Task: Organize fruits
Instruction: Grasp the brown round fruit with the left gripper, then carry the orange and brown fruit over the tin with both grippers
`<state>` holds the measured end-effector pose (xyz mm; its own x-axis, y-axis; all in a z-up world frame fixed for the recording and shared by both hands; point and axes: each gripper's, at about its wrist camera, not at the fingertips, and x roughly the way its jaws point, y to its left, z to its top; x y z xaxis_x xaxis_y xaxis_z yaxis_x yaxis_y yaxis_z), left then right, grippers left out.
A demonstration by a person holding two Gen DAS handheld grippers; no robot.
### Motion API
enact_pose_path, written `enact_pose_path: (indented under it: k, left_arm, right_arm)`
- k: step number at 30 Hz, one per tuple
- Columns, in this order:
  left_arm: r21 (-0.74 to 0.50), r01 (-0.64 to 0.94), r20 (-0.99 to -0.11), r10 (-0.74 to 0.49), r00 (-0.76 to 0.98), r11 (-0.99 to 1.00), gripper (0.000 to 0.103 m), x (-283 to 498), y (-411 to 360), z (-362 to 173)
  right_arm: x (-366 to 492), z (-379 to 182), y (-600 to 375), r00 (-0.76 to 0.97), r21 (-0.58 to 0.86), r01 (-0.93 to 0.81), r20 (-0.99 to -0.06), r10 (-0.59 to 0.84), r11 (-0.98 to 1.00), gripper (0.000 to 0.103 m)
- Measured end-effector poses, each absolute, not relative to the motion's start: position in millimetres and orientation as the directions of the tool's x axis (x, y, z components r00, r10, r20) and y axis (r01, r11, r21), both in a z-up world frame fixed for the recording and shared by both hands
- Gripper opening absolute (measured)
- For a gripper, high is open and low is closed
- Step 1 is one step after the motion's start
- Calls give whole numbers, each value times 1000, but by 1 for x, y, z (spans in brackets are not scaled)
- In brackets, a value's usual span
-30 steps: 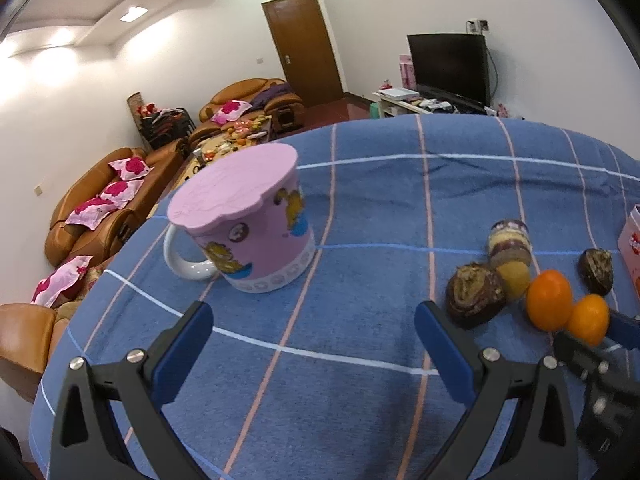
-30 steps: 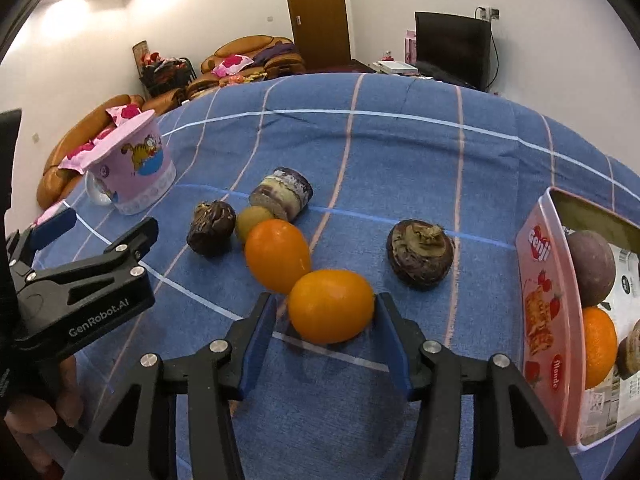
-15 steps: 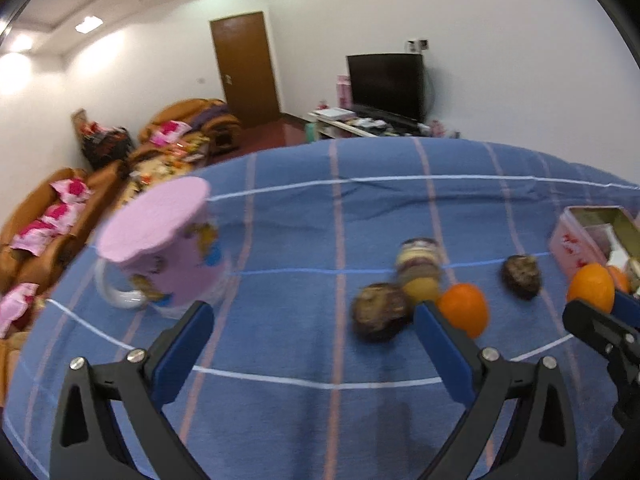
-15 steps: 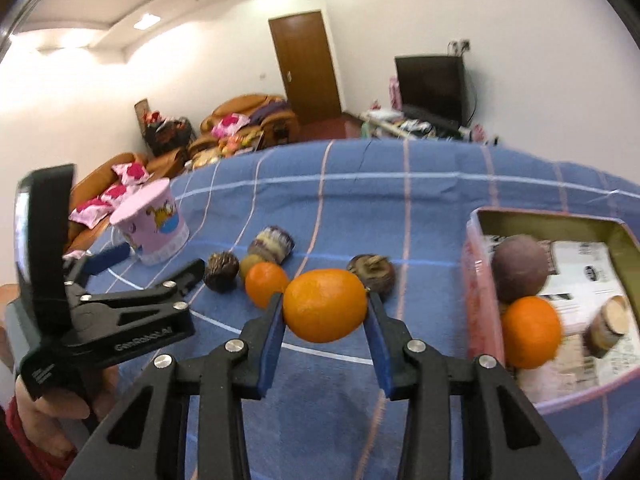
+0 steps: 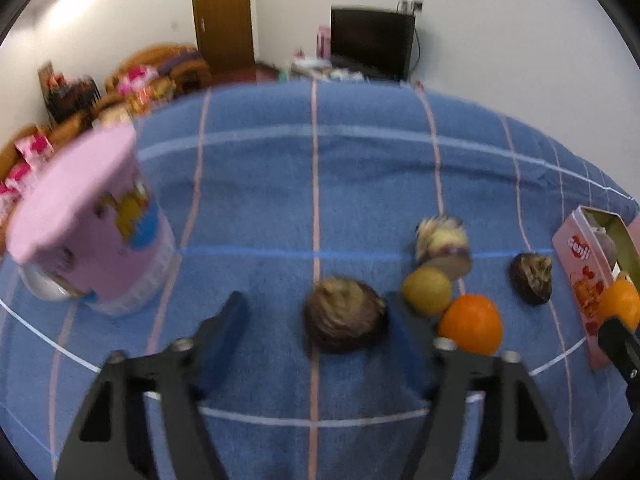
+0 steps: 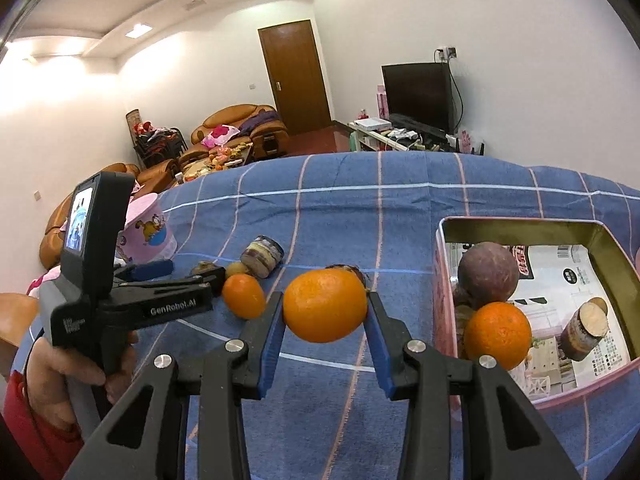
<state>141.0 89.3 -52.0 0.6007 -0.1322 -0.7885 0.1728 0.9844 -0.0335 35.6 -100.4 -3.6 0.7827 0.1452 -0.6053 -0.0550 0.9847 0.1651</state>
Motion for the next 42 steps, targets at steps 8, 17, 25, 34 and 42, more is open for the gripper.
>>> enact_pose_path:
  k: [8, 17, 25, 34, 42]
  left_arm:
    - [-2, 180, -767, -117, 631, 984, 41, 128, 88, -45]
    - [90, -12, -543, 59, 838, 996, 41, 74, 100, -10]
    - [97, -20, -504, 67, 861, 995, 41, 37, 84, -5]
    - [97, -56, -459, 95, 883, 994, 41, 22, 73, 0]
    - [91, -68, -451, 102, 887, 994, 41, 10, 65, -1]
  right_arm:
    - [39, -5, -102, 788, 167, -62, -597, 151, 984, 41]
    - [20, 9, -96, 867, 99, -59, -488, 101, 993, 41]
    - [19, 8, -83, 875, 18, -65, -479, 66, 998, 41]
    - [5, 11, -75, 894, -16, -57, -447, 44, 998, 42]
    - [-9, 10, -77, 894, -21, -60, -446, 44, 998, 42]
